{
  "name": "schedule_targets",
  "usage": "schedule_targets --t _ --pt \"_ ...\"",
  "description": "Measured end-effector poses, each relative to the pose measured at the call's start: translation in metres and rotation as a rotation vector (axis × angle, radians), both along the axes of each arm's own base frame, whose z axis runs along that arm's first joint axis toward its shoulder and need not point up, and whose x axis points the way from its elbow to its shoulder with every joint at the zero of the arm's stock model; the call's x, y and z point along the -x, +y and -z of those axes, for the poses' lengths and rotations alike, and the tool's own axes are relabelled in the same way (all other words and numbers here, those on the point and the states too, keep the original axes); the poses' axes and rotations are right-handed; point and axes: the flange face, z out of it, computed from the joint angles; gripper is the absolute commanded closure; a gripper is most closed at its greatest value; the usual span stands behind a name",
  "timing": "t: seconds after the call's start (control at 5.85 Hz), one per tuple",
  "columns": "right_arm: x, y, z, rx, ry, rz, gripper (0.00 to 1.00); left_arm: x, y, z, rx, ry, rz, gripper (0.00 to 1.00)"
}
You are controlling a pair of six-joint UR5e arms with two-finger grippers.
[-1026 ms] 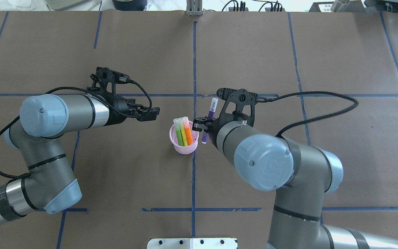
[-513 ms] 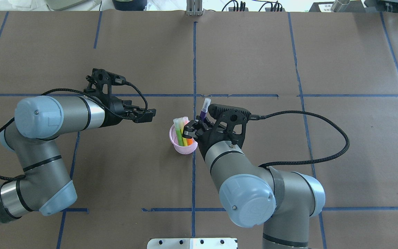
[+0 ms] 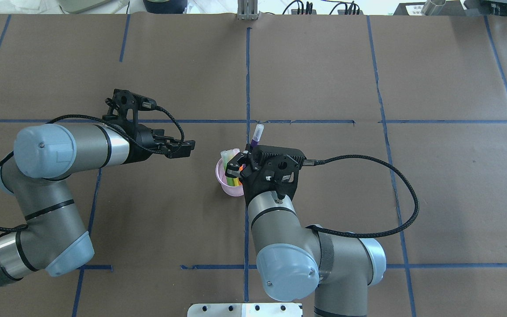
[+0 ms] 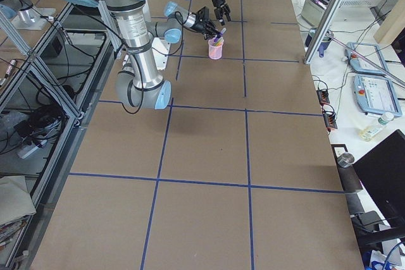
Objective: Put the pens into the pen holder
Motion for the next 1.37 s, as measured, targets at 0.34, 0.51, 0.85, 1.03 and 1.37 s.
schedule_targets --t 0.34,0.51,0.85,1.03,1.37 --pt "0.006 0.0 -0.004 -0.008 -0.003 0.005 0.0 0.0 0.0 0.0 0.0 0.0 0.0 0.01" --pt "0.005 0.001 -0.002 -0.009 -0.009 0.016 0.0 -0.001 0.0 -0.001 0.001 -0.002 -0.001 0.01" --pt "-0.025 -0.009 0.002 0.006 -0.01 0.139 0.0 0.001 -0.003 -0.024 -0.02 -0.069 -0.015 0.01" --pt "-0.05 -0.028 -0.016 0.042 0.008 0.222 0.0 0.013 -0.009 -0.052 -0.071 -0.153 -0.025 0.01" --pt "-0.124 -0.095 -0.075 0.16 0.08 0.443 0.0 0.072 -0.03 -0.131 -0.062 -0.367 -0.072 0.01"
